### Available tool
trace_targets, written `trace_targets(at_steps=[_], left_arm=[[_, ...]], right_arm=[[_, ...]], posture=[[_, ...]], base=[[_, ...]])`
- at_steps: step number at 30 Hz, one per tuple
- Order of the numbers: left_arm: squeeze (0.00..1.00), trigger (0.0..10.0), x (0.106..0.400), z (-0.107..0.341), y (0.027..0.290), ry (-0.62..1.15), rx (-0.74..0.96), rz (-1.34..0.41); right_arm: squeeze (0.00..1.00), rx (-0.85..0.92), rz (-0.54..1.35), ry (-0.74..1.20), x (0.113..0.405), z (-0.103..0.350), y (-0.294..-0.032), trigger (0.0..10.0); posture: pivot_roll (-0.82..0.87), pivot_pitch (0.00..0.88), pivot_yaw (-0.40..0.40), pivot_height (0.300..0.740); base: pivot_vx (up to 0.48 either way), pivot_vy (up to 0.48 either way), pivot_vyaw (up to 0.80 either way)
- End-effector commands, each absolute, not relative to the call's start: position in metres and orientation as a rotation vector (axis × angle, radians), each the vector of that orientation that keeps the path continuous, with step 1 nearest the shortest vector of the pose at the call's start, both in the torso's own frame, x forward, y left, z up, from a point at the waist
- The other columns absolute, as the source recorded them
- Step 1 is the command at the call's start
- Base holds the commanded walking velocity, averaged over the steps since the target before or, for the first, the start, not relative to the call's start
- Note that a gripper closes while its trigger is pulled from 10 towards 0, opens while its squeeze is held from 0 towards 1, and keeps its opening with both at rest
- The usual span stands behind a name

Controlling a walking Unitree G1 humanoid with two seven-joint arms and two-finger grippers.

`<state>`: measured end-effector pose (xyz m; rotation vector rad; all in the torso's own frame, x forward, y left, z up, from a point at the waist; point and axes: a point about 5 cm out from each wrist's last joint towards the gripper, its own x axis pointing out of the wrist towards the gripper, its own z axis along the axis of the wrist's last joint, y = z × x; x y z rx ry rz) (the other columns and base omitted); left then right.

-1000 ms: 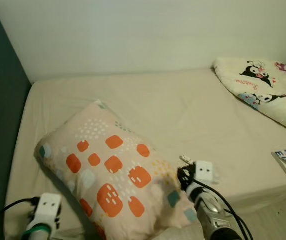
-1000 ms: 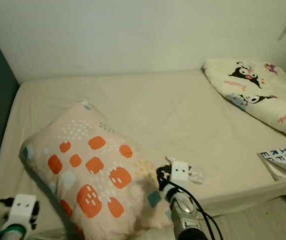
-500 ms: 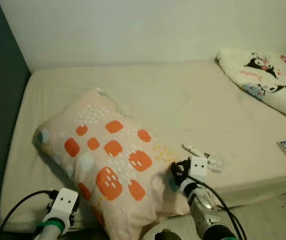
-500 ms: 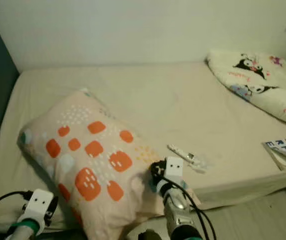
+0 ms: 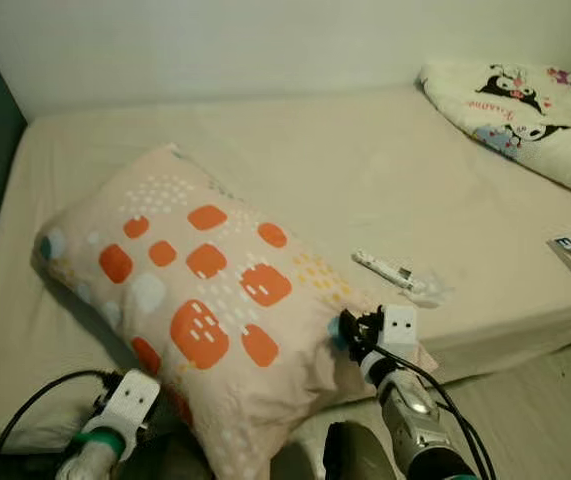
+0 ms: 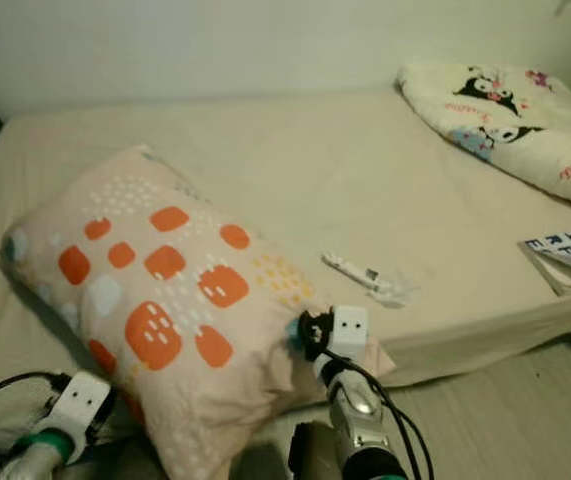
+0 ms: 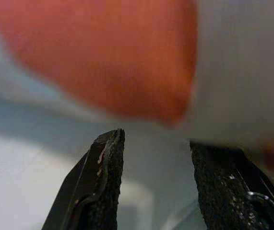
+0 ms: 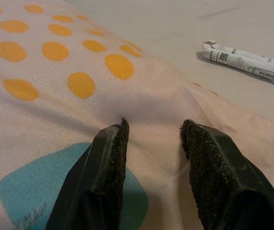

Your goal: Clean up the room

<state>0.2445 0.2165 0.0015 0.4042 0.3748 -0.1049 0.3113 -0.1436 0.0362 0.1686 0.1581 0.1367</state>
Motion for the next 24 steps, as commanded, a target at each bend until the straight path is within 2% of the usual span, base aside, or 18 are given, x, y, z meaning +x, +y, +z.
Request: trace_targets(at_steps=[1,4,7,8,10,11,14,16,18,19,20,22,23,24], left_arm=[[0.0,10.0,0.241,-0.003,0.219,0.416,0.36,-0.099],[0.0,10.0,0.267,0.01,0.225,0.403,0.185,-0.022],[0.0,10.0,0.286,0.022,0.231,0.389,0.116,-0.001],[0.0,10.0,0.286,0.022,0.231,0.389,0.116,-0.001],[0.0,10.0,0.295,0.029,0.237,0.398,0.126,-0.022],[0.0,10.0,0.298,0.032,0.244,0.402,0.145,-0.014],[0.0,10.0,0.3,0.036,0.25,0.401,0.166,0.002],[0.0,10.0,0.304,0.048,0.27,0.37,0.22,0.097],[0.0,10.0,0.304,0.048,0.27,0.37,0.22,0.097],[0.0,10.0,0.305,0.06,0.288,0.324,0.279,0.209],[0.0,10.0,0.305,0.06,0.288,0.324,0.279,0.209],[0.0,10.0,0.299,0.09,0.324,0.197,0.468,0.47],[0.0,10.0,0.299,0.09,0.324,0.197,0.468,0.47],[0.0,10.0,0.294,0.101,0.336,0.147,0.517,0.553]], right_arm=[[0.0,0.167,0.147,0.155,0.311,0.036,-0.141,10.0],[0.0,0.139,0.238,0.176,0.318,0.041,-0.121,10.0],[0.0,0.135,0.356,0.218,0.318,0.04,-0.098,10.0],[0.0,0.135,0.356,0.218,0.318,0.04,-0.098,10.0],[0.0,0.144,0.487,0.253,0.314,0.039,-0.077,10.0],[0.0,0.158,0.584,0.281,0.309,0.037,-0.064,10.0],[0.0,0.166,0.662,0.297,0.305,0.036,-0.054,10.0],[0.0,0.186,0.84,0.327,0.291,0.035,-0.029,10.0],[0.0,0.186,0.84,0.327,0.291,0.035,-0.029,10.0],[0.0,0.203,0.946,0.328,0.282,0.037,-0.01,10.0],[0.0,0.203,0.946,0.328,0.282,0.037,-0.01,10.0],[0.0,0.247,1.097,0.278,0.27,0.055,0.032,10.0],[0.0,0.247,1.097,0.278,0.27,0.055,0.032,10.0],[0.0,0.279,1.143,0.239,0.268,0.068,0.05,10.0]], posture=[[0.09,0.154,-0.037,0.615],[0.08,0.183,-0.046,0.615],[0.07,0.204,-0.057,0.615],[0.07,0.204,-0.057,0.615],[0.07,0.213,-0.063,0.615],[0.07,0.216,-0.066,0.615],[0.07,0.216,-0.067,0.615],[0.07,0.219,-0.069,0.615],[0.07,0.219,-0.069,0.615],[0.07,0.22,-0.07,0.615],[0.07,0.22,-0.07,0.615],[0.08,0.222,-0.071,0.615],[0.08,0.222,-0.071,0.615],[0.09,0.222,-0.077,0.615]], base=[[0.0,0.0,0.0],[0.0,0.0,0.0],[0.0,0.0,0.0],[0.0,0.0,0.0],[0.0,0.0,0.0],[0.0,0.0,0.0],[0.0,0.0,0.0],[0.0,0.0,0.0],[0.0,0.0,0.0],[0.0,0.0,0.0],[0.0,0.0,0.0],[0.0,0.0,0.0],[0.0,0.0,0.0],[0.0,0.0,0.0]])
